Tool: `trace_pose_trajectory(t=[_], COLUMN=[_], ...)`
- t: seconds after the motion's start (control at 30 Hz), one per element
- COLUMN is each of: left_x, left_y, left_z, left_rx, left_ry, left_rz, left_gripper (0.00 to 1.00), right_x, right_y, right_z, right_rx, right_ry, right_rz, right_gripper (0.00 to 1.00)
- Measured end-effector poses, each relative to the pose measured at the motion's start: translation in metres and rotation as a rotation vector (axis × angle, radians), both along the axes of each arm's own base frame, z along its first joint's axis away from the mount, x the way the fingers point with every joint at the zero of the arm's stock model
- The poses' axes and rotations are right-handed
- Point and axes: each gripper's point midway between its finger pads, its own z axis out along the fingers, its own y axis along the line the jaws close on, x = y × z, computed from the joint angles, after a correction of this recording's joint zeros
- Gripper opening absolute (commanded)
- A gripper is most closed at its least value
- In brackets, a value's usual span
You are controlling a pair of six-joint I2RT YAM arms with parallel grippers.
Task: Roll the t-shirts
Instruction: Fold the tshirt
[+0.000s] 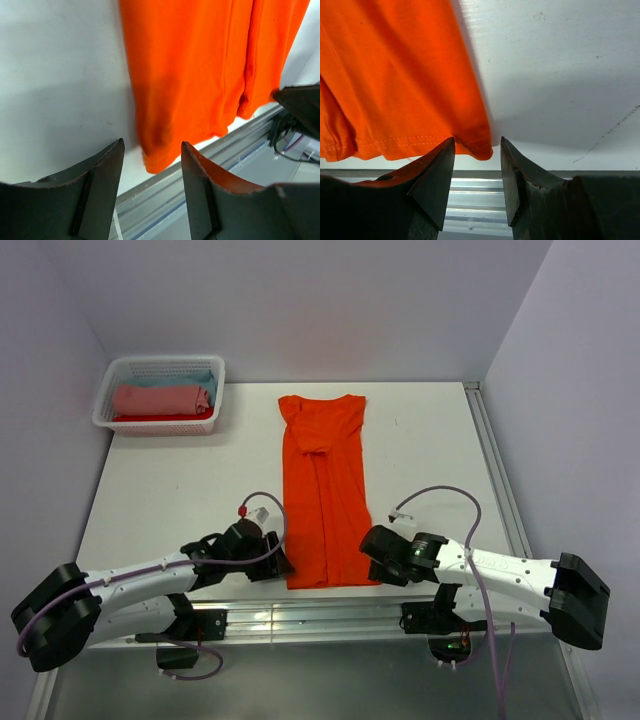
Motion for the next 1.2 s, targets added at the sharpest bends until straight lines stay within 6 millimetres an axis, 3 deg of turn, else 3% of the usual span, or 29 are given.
trace_pose_trajectory(t=[0.33,0.6,0.67,0.73,0.83,0.97,1.2], left_x=[-0.033,-0.032,-0.03,-0.028,-0.026,-0.024,-0.03], left_y=[0.002,-0.002,-0.006,-0.009,-0.013,-0.017,0.003], left_z=[-0.002,-0.007,-0.007,-0.01,-0.014,-0.012,-0.012], left_rx=[0.014,0.013,0.002,0.001,0.014,0.02,0.12], left_ry=[0.056,0.074,0.072,0.075,0.084,0.086,0.098], left_rz=[-0.057,-0.046,-0.042,-0.039,-0.038,-0.049,-0.057], left_gripper=[0.5,0.46,0.38,0.3,0.0,0.0,0.0], right_x=[-0.007,-0.005,-0.005,-0.004,-0.003,-0.003,0.0], right_y=[-0.001,0.006,0.007,0.008,0.011,0.011,0.013], right_z=[-0.01,-0.011,-0.011,-0.011,-0.011,-0.01,0.006], right_rx=[0.002,0.021,0.024,0.026,0.034,0.03,0.01], right_ry=[0.034,0.032,0.03,0.029,0.026,0.026,0.019], right_rz=[0.01,0.02,0.025,0.031,0.041,0.046,0.081], right_gripper=[0.41,0.31,0.27,0.14,0.01,0.0,0.0])
